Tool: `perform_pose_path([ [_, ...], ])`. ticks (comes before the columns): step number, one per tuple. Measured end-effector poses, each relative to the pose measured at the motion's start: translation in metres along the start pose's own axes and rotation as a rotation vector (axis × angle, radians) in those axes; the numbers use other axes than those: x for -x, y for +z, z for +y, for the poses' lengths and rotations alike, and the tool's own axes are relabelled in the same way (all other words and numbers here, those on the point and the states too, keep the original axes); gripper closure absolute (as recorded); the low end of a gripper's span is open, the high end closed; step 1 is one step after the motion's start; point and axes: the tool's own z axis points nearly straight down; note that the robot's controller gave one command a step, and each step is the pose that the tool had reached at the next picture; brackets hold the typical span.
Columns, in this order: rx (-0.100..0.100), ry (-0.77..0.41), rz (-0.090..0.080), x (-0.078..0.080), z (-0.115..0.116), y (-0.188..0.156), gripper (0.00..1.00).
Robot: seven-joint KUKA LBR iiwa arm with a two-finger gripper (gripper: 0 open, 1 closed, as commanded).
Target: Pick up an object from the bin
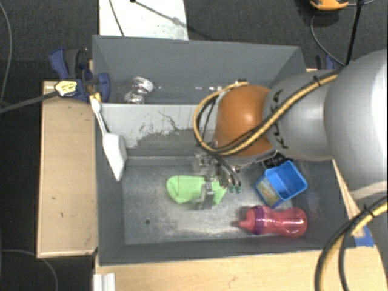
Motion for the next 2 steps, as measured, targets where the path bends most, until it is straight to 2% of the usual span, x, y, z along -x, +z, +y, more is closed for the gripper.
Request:
perform_pose_path([
  [1,0.000,-0.079,0.001,-0.0070,0.0151,-0.0035,1.00],
  [2,0.001,-0.077,0.001,-0.0069,0.0150,-0.0036,1.00],
])
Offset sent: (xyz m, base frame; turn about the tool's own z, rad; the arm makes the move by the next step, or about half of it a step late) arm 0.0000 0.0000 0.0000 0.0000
